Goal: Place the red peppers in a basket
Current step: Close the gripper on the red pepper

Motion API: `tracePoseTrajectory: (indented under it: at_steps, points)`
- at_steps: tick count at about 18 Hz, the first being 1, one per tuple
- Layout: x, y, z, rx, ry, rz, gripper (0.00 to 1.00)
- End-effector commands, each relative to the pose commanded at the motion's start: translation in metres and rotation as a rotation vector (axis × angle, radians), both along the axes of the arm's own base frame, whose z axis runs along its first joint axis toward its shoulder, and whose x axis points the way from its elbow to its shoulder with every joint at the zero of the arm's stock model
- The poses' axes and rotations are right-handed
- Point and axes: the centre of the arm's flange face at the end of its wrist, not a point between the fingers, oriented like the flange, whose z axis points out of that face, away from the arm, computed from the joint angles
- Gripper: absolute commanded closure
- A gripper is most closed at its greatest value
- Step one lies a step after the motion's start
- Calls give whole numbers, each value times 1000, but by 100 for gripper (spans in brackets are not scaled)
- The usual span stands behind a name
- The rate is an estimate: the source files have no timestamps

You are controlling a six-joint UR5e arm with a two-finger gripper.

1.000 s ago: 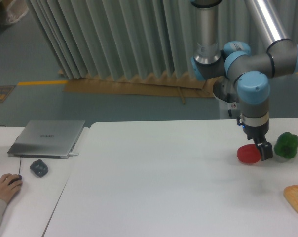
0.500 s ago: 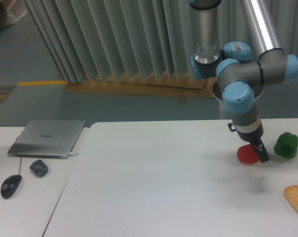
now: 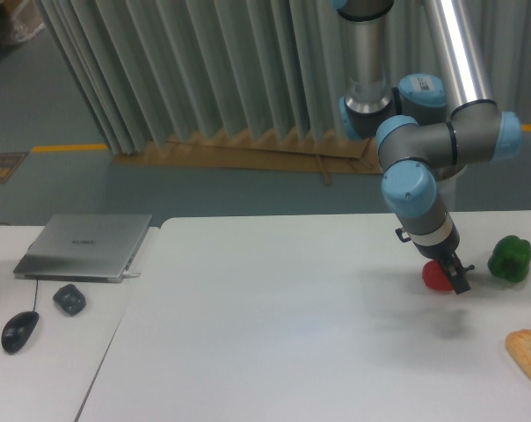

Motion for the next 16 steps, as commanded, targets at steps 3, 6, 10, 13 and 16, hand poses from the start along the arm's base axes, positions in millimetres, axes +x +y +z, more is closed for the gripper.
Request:
tracePoseTrajectory:
  at_steps: [3,6,10,13,16]
  points:
    - [6,2,-3,-5,-2,-8,0]
    - [6,3,-8,-11,-6,-8,0]
    - [12,6,-11,-13,3,4,0]
    - [11,6,-12,-15,3,1,0]
    - [10,5,-11,-27,18,-2,18]
